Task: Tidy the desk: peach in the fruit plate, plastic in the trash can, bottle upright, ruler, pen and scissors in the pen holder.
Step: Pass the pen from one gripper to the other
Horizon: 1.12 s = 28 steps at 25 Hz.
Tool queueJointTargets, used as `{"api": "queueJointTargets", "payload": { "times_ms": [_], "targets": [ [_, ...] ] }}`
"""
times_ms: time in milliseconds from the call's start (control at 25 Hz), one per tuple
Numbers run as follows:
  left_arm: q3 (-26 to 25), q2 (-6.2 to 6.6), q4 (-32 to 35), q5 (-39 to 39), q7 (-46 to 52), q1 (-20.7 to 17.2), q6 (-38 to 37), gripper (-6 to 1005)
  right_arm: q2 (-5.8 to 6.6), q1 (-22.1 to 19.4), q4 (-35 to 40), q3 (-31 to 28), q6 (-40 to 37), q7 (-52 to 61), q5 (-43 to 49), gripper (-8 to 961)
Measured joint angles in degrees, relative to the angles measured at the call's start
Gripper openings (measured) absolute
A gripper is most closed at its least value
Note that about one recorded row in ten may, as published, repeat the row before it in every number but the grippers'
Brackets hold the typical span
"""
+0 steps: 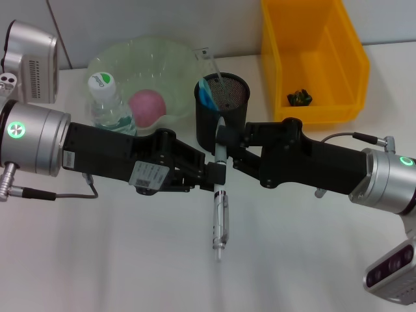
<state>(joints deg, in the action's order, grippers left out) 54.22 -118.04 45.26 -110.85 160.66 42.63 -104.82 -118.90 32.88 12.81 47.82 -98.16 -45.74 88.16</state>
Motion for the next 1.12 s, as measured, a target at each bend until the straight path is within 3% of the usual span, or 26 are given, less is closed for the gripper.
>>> {"api": "queueJointTargets", "payload": {
  "times_ms": [400,760,1120],
  "targets": [
    [-0.1,0.10,0.0,0.2,-0.7,0.1,0.0,292,0.08,0.0,0.2,0.5,0.0,0.0,-0.1,156],
    [-0.4,0.45,0.0,-0.1,-0.8,0.1,0.6,300,-0.01,-0.1,0.4,0.3,0.0,0.1,0.0,140],
    [-0.6,1.12,0.6,0.3,-1.4,-0.8,-0.1,530,-0.10,-0.5,0.1,-0.2,0.4,0.3,-0.2,133]
  ]
}}
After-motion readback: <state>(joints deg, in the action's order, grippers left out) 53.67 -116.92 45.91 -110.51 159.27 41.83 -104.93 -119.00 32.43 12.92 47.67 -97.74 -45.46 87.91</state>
